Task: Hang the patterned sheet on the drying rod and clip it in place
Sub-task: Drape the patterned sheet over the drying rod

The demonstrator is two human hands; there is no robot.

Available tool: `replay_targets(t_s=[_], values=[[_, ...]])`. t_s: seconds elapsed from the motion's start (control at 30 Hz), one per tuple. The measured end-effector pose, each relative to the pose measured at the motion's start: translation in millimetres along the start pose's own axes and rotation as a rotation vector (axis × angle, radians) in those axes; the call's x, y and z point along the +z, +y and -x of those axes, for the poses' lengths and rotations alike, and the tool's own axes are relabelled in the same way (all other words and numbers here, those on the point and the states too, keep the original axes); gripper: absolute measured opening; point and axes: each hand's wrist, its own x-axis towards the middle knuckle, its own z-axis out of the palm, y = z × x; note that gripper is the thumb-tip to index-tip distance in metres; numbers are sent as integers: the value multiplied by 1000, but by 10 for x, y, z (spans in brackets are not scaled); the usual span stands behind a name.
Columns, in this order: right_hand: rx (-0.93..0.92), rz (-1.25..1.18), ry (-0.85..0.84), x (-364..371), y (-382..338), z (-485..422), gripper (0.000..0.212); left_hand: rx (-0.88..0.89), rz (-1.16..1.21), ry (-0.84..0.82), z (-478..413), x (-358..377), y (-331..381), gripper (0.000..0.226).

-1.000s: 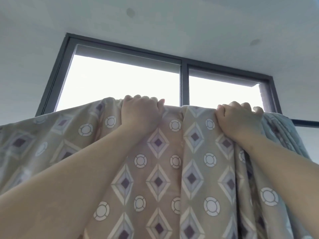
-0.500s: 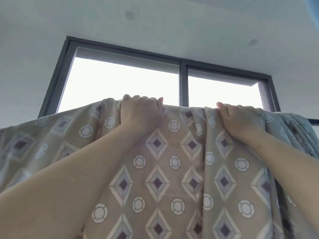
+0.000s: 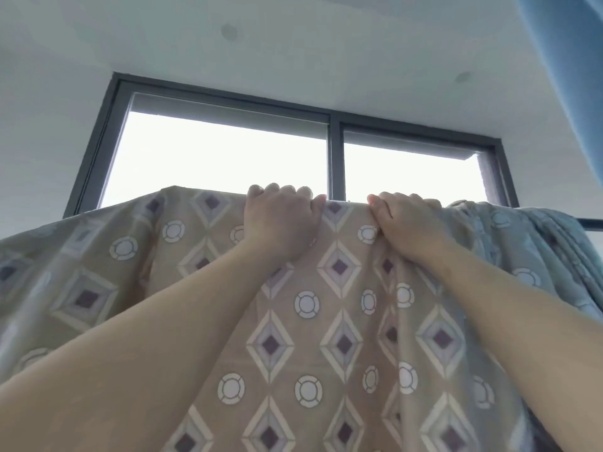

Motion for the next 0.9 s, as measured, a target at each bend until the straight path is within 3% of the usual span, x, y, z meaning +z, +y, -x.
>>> replay_targets(t_s=[0.1,0.23,0.5,0.73,0.9], values=[[56,12,34,-137,244,58,38,35,-14,67,6,-41,49,52],[93,10,-20,-178,382,63,47,-59,-11,87,18,-18,121,49],[-119,28,-46,-270,266,39,40,15,100,107,-80,65,670,45],[91,111,-69,-542,824,170,37,9,130,123,-133,143,704,40],[226,97,-116,-562,876,161,35,73,267,-58,-256,210,957,32]])
